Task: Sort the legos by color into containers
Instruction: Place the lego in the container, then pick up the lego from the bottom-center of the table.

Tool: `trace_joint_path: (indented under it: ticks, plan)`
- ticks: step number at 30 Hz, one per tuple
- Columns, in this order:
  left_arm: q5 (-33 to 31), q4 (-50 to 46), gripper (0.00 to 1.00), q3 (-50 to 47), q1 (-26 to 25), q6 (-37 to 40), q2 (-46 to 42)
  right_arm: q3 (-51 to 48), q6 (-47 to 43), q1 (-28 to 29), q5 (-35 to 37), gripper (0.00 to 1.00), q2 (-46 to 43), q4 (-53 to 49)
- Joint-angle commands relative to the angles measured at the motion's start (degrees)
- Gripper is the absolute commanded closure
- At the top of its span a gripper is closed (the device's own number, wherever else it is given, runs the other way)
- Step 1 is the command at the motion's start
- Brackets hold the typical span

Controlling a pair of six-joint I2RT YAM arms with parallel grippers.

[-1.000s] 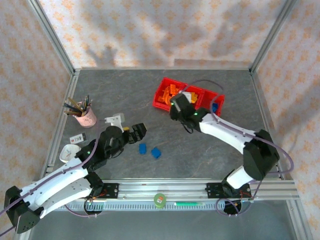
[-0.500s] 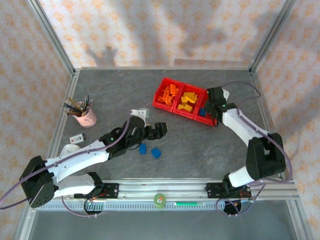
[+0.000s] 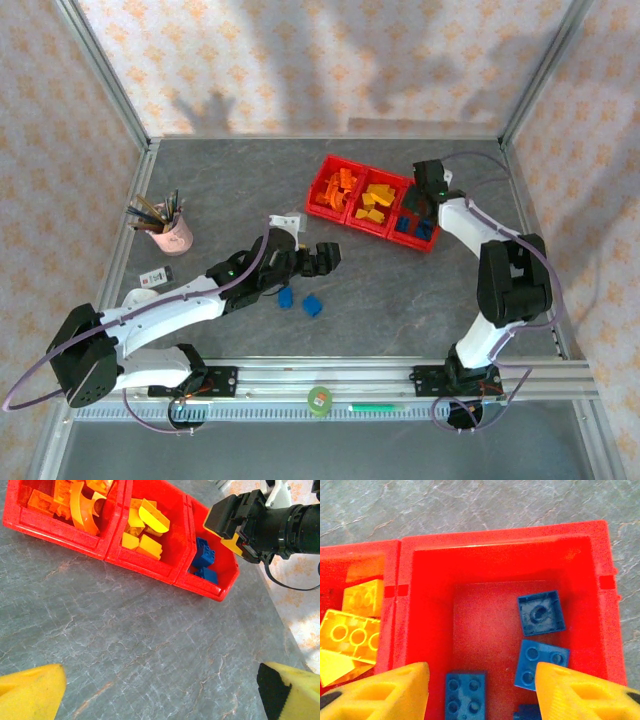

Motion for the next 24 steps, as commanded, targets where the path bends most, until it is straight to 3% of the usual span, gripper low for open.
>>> trace_joint_path:
  ticks: [1,9,13,24]
  plan:
    - [-1.4,0.4,0.01,1.2,-0.5,1.3,-1.7,-1.8,-0.2,1.0,-2.8,0.4,-5.6,0.7]
    - [-6.0,-2.6,0.01,-2.5,-0.4,0.0,-8.9,-6.7,0.0,10.0,-3.4,0.31,-12.8,-1.9]
    - [-9.5,-6.4,0.01,-4.6,-0.4,-1.1,-14.1,-8.2,1.7,17.3,-2.2,0.28,-14.0,-2.8]
    - [-18.1,-18.1,0.01,-9.4,-0.3,-5.9,-27.7,-7.1,9.4,37.9,1.2,0.23,-6.8,0.4]
